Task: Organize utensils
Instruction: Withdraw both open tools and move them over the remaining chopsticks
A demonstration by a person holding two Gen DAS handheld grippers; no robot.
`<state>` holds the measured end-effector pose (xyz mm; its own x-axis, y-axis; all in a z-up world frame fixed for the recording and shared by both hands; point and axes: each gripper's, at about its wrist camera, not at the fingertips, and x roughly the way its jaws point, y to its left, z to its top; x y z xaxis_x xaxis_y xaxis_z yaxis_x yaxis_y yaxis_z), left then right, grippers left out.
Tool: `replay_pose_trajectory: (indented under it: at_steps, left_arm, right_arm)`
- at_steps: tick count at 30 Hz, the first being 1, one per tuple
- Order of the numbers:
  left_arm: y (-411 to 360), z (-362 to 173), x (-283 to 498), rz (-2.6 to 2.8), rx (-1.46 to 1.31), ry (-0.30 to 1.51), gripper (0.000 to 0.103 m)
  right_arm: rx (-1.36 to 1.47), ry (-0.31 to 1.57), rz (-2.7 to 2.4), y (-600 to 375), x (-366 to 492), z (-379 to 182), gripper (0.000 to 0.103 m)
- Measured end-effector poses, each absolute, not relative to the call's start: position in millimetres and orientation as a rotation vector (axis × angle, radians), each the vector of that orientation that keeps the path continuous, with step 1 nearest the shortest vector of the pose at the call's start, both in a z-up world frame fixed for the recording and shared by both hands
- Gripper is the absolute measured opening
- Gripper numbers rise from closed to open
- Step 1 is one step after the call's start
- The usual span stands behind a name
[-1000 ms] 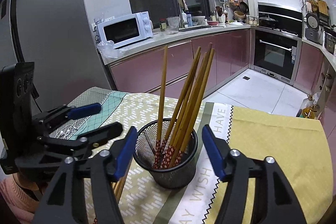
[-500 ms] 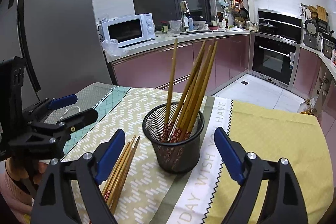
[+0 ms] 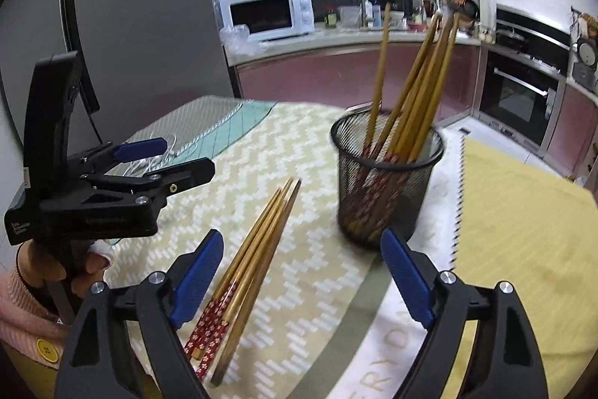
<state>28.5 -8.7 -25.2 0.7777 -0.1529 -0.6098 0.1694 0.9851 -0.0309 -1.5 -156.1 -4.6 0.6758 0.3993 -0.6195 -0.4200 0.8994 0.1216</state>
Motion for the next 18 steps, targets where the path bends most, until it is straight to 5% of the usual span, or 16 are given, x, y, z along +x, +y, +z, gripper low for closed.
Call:
replay_pose_trajectory:
  at_steps: [8, 18]
  left_arm:
    - [-8, -44, 28, -0.185, 0.023, 0.719, 0.097]
    - [-17, -69, 29, -0.221, 0.068, 0.824, 0.084]
  right_arm:
    - [-0.027, 0.751, 0.476, -146, 2, -20, 0.074]
    - [-0.038, 0.826, 0.46, -142, 10, -35, 0.055]
